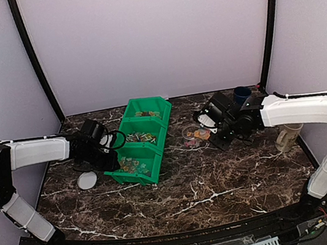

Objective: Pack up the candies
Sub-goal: Place the fake candies in the packing bottle.

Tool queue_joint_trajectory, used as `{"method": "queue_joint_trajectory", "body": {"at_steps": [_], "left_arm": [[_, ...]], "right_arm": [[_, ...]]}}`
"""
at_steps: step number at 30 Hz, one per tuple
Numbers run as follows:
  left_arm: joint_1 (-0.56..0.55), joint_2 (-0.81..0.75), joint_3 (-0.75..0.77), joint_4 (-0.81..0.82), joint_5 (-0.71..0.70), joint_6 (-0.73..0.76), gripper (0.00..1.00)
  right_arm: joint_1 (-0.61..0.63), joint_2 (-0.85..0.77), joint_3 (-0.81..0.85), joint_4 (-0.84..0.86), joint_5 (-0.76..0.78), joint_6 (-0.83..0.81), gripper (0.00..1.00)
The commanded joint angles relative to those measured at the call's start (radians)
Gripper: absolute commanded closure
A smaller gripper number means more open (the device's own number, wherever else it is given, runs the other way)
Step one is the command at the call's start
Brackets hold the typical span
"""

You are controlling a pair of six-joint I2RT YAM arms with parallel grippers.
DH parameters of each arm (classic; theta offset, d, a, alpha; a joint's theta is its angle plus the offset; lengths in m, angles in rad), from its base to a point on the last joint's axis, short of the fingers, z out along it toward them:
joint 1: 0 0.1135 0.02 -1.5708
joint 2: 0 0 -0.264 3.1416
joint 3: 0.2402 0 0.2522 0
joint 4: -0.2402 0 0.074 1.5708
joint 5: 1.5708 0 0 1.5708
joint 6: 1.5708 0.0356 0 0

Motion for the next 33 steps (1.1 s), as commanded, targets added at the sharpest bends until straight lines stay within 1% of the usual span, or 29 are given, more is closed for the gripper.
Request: {"method": "queue_joint_trajectory", "body": {"at_steps": [1,33], "left_arm": [[-0.003,-0.085,0.054,0.148,0.042,-0.007,1.0],[-0.004,-0.085,0.057,0.142,0.047,-0.004,1.0]], "right_arm": [[-0.011,0.017,0.071,-0.055,0.005,-0.01,1.0],[-0.032,0.167,0.336,-0.384,-0.048,-0.06,1.0]]}}
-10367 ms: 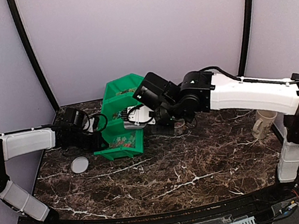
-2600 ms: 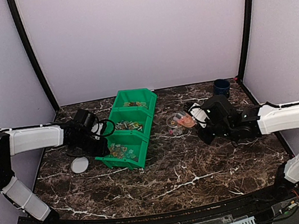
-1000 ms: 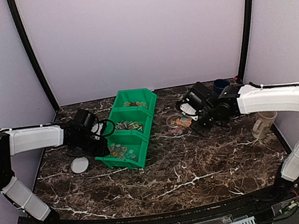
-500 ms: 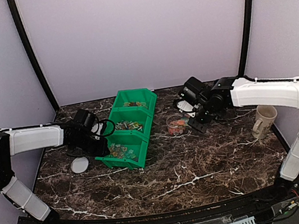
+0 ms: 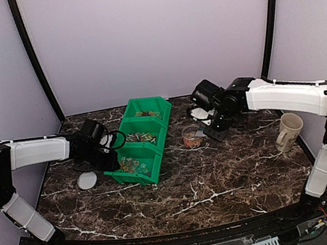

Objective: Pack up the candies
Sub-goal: Place the fake candies in the packing bottle.

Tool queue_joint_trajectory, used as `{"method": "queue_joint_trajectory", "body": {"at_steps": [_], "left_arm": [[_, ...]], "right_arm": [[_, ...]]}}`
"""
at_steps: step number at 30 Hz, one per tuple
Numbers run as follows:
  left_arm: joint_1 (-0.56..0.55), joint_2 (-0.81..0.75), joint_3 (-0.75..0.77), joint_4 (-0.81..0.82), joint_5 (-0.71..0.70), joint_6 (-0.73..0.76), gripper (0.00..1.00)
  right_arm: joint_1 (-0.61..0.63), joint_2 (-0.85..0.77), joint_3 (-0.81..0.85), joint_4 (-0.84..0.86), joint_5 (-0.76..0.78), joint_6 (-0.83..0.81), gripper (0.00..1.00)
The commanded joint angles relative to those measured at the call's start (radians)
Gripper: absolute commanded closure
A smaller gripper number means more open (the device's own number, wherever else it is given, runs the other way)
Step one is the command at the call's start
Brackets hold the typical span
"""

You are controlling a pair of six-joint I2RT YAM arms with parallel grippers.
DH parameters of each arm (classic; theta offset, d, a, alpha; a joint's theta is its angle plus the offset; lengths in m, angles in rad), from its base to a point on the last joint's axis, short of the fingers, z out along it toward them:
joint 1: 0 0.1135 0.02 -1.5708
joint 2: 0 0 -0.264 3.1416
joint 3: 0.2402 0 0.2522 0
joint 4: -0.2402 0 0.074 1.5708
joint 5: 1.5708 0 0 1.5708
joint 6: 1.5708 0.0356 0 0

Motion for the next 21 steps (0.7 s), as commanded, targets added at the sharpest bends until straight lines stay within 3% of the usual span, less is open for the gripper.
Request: {"method": "queue_joint_trajectory", "body": {"at_steps": [1,6,10,21], "left_arm": [[-0.003,-0.085,0.057,0.142,0.046,-0.004,1.0],[-0.003,-0.081,0.061,0.137,0.049,-0.004,1.0],[-0.003,-0.078,0.062,0.133,0.049,-0.002,1.0],[-0.013,-0.025,0.076,0.091,0.041,0.005,1.0]], "right_arm": [[-0.012,0.021,0.05,-0.086,-0.009,-0.013,1.0],[-0.016,0.014,0.072,-0.076,0.023,-0.009,1.0],[-0.016,-0.041,0.02,0.055,0.029,-0.009,1.0],[-0.013,-0.321,-0.409,0.584,-0.031,-0.035,1.0]]}}
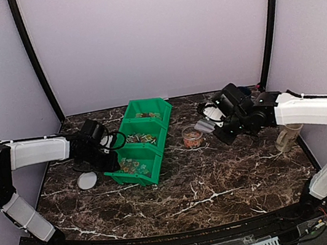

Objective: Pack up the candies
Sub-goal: Place the fake candies in the packing bottle, then adjust the fake candies in the storage box.

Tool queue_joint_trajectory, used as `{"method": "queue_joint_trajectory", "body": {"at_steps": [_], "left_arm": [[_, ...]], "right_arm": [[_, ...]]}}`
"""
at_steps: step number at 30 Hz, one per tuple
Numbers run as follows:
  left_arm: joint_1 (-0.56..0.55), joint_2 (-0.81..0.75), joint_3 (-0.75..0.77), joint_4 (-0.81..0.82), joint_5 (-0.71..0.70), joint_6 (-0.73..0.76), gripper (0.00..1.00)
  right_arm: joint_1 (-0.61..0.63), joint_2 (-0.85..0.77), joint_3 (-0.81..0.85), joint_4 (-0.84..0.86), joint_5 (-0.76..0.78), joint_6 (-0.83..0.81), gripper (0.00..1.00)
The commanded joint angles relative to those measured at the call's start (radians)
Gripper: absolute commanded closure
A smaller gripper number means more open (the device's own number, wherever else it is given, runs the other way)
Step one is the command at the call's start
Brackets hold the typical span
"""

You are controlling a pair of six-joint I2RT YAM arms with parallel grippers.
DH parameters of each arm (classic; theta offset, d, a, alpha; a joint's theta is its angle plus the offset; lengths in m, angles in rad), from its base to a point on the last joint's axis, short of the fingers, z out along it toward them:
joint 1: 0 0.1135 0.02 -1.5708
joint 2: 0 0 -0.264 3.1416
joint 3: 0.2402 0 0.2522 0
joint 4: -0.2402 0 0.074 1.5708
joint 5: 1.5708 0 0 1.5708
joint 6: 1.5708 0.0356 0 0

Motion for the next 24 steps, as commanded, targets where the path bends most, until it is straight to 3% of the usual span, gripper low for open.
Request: {"method": "queue_joint_trajectory", "body": {"at_steps": [1,9,17,24], "left_arm": [[-0.014,-0.019,0.074,0.102,0.038,0.005,1.0],[-0.027,-0.001,0.061,0.071,0.056,-0.022,1.0],[-0.03,-0.002,0.032,0.039,0.025,-0.038,1.0],[-0.038,0.021,0.03,0.017,0.006,-0.039,0.94]], "right_arm": [[-0.005,-0.1,-0.13,0.291,-0.045,-0.007,1.0],[0.004,-0.198,-0.256,0.456,-0.102,0.007,1.0],[0.024,-0.17,-0.237,0.429,-0.108,0.008,1.0],[0.033,-0.186,-0.243,0.428,-0.098,0.004,1.0]]}}
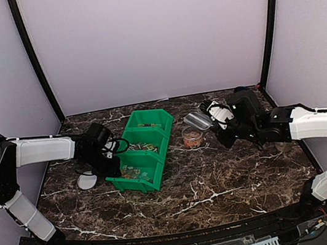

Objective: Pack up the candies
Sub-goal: Adjust the fake candies in the storage box.

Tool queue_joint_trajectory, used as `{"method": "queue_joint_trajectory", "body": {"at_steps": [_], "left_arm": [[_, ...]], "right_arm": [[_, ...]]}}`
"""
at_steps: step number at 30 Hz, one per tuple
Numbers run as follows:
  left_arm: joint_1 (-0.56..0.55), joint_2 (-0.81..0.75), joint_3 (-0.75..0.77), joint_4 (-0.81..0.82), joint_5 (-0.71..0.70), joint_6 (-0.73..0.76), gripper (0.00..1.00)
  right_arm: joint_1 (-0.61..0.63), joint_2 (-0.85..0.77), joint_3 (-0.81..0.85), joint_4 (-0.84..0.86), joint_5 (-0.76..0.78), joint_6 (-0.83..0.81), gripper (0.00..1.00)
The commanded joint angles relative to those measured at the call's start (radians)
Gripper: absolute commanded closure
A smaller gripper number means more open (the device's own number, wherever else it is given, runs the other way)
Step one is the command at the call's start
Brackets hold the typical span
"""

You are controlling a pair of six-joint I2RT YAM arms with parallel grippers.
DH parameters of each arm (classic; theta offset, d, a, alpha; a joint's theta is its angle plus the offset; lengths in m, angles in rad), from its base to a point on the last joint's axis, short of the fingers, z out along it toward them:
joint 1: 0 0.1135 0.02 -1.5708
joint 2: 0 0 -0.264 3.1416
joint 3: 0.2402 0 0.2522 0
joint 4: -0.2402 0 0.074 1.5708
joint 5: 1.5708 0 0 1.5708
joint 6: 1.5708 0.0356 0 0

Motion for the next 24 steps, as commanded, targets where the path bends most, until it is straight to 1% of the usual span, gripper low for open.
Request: {"method": "queue_joint_trajectory", "body": {"at_steps": [1,6,11,15,19,24], "left_arm": [[-0.01,-0.023,0.015,0.091,0.01,-0.007,0.93],[-0.009,-0.021,0.012,0.089,0.003,-0.007,0.86],[-0.009,-0.036,0.011,0.081,-0.013,-0.003,0.74],[-0.009,-0.052,0.015,0.058,-0.018,0.001,0.68],[-0.01,-0.084,0.021,0.031,-0.008,0.007,0.66],[-0.01,-0.14,0.039,-0.007,0.003,0.014,0.65]], "right_arm": [[0.008,-0.013,0.001,0.05,0.002,0.005,1.0],[0.01,-0.014,0.002,0.047,0.002,0.004,1.0],[0.011,-0.007,0.008,0.046,0.005,-0.001,1.0],[0.011,-0.006,0.012,0.046,0.008,-0.003,1.0],[0.01,-0.007,0.018,0.039,0.016,-0.006,1.0],[0.01,-0.011,0.019,0.037,0.019,-0.006,1.0]]}}
